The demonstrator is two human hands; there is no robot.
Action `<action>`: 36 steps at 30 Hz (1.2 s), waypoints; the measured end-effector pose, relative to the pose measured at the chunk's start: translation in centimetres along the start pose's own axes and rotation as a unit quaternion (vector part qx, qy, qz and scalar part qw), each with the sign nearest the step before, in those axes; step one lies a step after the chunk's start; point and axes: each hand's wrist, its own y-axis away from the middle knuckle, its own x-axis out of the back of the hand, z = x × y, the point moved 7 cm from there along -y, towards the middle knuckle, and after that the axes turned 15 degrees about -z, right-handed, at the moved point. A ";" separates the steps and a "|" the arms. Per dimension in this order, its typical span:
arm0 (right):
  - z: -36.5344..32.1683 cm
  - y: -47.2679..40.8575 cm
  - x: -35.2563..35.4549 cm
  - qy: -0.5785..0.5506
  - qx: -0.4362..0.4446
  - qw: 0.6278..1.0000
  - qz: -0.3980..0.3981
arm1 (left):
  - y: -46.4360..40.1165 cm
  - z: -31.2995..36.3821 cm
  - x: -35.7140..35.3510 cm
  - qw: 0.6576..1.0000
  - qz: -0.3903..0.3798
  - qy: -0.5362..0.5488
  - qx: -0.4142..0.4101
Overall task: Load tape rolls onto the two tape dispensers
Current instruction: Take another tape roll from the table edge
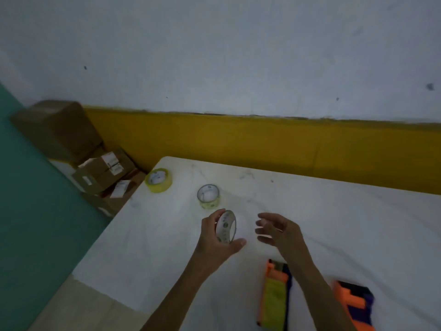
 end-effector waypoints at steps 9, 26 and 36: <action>-0.7 -8.7 -8.4 0.029 0.010 0.999 0.043 | -8.7 -4.7 16.8 0.987 -0.036 -0.157 0.031; 2.8 -13.5 -7.7 -0.002 -0.067 0.988 0.137 | -22.8 -11.2 25.1 0.908 -0.107 -0.391 0.106; 0.8 -20.1 -13.7 0.067 -0.050 0.995 0.060 | -22.4 -15.3 31.6 0.861 -0.098 -0.487 0.112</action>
